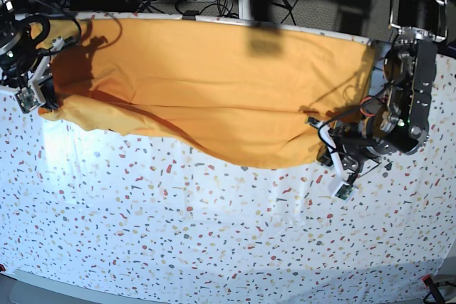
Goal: Fold the T-shirt properly
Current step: 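Lift the folded edge and pull it toward the robot with both grippers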
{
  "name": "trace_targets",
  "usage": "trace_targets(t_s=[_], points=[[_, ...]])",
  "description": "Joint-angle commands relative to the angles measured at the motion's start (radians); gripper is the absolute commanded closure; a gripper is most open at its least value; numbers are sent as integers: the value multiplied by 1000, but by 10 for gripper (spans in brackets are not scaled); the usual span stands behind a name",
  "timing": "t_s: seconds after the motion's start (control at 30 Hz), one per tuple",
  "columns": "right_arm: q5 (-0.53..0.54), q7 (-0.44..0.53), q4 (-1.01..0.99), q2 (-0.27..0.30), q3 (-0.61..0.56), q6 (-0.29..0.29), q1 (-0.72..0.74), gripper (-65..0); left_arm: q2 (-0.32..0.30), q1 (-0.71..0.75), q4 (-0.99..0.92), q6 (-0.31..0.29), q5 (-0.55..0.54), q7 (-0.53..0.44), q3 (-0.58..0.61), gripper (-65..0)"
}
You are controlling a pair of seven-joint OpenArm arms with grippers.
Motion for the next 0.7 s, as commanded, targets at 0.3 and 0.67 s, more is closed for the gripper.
trace_targets(t_s=[0.3, 0.67], points=[[1, 15, 21, 19, 28, -4, -98, 0, -151, 68, 116, 34, 17, -10, -6, 0], [0, -25, 21, 16, 28, -4, -140, 0, -159, 175, 119, 33, 18, -13, -6, 0]])
